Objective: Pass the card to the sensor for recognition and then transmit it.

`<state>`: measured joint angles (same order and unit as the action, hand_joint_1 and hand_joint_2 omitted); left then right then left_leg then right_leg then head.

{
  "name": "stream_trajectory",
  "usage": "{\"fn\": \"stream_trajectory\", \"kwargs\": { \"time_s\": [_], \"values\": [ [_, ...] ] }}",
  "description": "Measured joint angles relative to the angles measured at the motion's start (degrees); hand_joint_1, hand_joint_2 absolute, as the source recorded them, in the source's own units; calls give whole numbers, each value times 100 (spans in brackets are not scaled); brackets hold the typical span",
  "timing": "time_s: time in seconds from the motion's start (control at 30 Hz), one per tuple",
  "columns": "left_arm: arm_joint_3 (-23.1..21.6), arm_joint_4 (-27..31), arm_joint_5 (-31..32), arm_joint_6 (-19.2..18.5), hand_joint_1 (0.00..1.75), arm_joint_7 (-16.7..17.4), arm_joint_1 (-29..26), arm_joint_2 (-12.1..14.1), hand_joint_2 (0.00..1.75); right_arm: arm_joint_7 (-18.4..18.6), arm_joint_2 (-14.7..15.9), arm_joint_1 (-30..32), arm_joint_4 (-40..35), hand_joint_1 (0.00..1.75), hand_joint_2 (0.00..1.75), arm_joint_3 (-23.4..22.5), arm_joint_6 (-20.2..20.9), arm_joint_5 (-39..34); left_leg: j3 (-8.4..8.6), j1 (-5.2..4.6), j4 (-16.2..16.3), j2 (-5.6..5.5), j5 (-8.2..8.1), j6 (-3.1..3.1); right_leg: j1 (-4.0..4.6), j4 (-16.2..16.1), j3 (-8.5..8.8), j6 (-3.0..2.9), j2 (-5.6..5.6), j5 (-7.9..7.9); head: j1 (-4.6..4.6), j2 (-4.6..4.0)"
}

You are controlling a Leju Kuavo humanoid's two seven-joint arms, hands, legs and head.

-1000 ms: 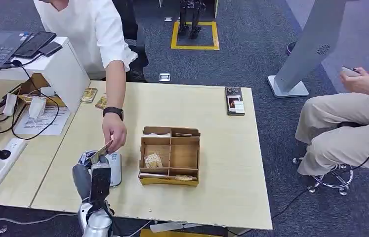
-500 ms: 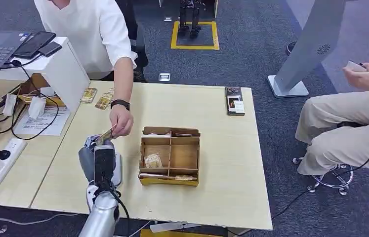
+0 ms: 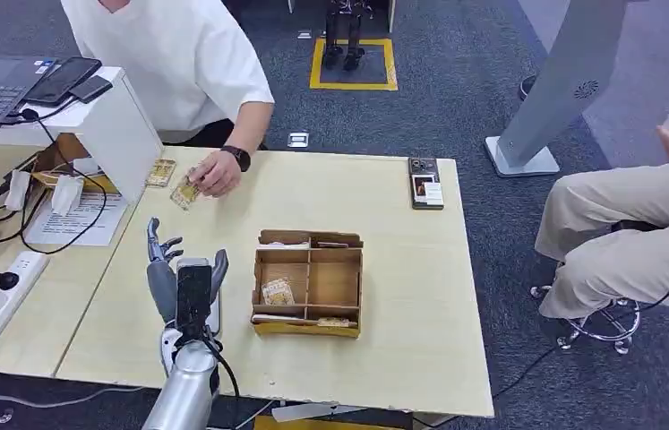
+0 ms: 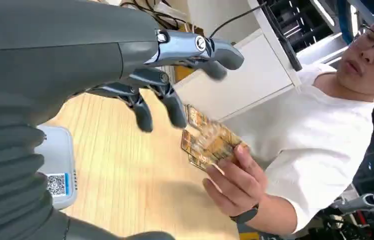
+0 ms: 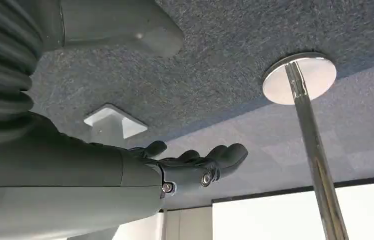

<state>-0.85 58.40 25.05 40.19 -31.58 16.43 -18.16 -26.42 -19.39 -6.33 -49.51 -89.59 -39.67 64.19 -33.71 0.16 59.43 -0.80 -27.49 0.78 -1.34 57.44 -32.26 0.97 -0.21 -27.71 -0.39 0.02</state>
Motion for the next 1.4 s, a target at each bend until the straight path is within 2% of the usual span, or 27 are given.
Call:
{"fn": "stream_trajectory", "kwargs": {
  "time_s": [0.07, 0.13, 0.27, 0.37, 0.5, 0.67, 0.97, 1.13, 1.3, 1.4],
  "values": [
    [0, 0, 0, 0, 0, -15, 0, 0, 175, 2, 0, 0, 0, 0, 175, 0, 0, -4, 0, 0, 0, 0, 0, 0, 0, 0, 0, 0, 0, 0, 0, -2],
    [-4, 0, -59, -151, 0, 17, -1, -2, 175, 22, 0, 1, 0, 0, 175, 0, 0, -48, -1, 0, 0, 0, 0, 0, 0, 0, 0, 0, 0, 0, 0, 0],
    [-256, 92, -337, -1146, 0, 728, -66, 44, 175, 109, 0, 3, 0, 0, 175, 0, 0, -214, -5, 0, 0, -3, 0, 0, 0, 0, 1, 0, -3, 0, 0, -2],
    [-507, 460, -385, -1235, 0, 936, -318, 122, 175, 234, 0, 35, -11, 0, 175, 0, 0, -326, -4, 0, 0, 4, -2, 1, 0, 0, -1, 0, 8, 0, 0, 0],
    [-787, 1048, -395, -1202, 0, 999, -717, 247, 175, 389, 0, 76, -65, 0, 175, 0, 0, -441, -5, 0, -1, -1, -6, -1, 0, 0, -2, 0, 3, -4, 2, -2],
    [-1067, 1681, -481, -1130, 0, 870, -1141, 359, 175, 553, 0, 110, -164, 0, 175, 0, 0, -490, -5, 0, -1, 1, -6, -2, 0, 0, -2, 0, 3, -5, 0, -2],
    [-1528, 2730, -446, -759, 0, 195, -1881, 557, 175, 831, 0, 170, -400, 0, 175, 0, 0, -522, -4, 0, -1, 1, -7, -1, 0, -1, -2, 1, 3, -5, 2, -2],
    [-1716, 3051, -343, -651, 0, 35, -2137, 662, 175, 848, 0, 176, -470, 0, 175, 0, 0, -505, -4, 0, -1, 1, -7, -1, 0, -1, -2, 1, 3, -5, 2, -2],
    [-1808, 3191, -334, -634, 0, 24, -2233, 730, 175, 848, 0, 176, -505, 0, 175, 0, 0, -505, -3, 0, -1, 1, -6, -1, 0, -1, -1, 1, 3, -4, 2, -2],
    [-1823, 3244, -201, -509, 0, -110, -2263, 759, 175, 848, 0, 176, -514, 0, 175, 0, 0, -494, -3, 0, -1, 1, -6, -1, 0, -1, 0, 1, 3, -4, 2, -2]
  ]
}}
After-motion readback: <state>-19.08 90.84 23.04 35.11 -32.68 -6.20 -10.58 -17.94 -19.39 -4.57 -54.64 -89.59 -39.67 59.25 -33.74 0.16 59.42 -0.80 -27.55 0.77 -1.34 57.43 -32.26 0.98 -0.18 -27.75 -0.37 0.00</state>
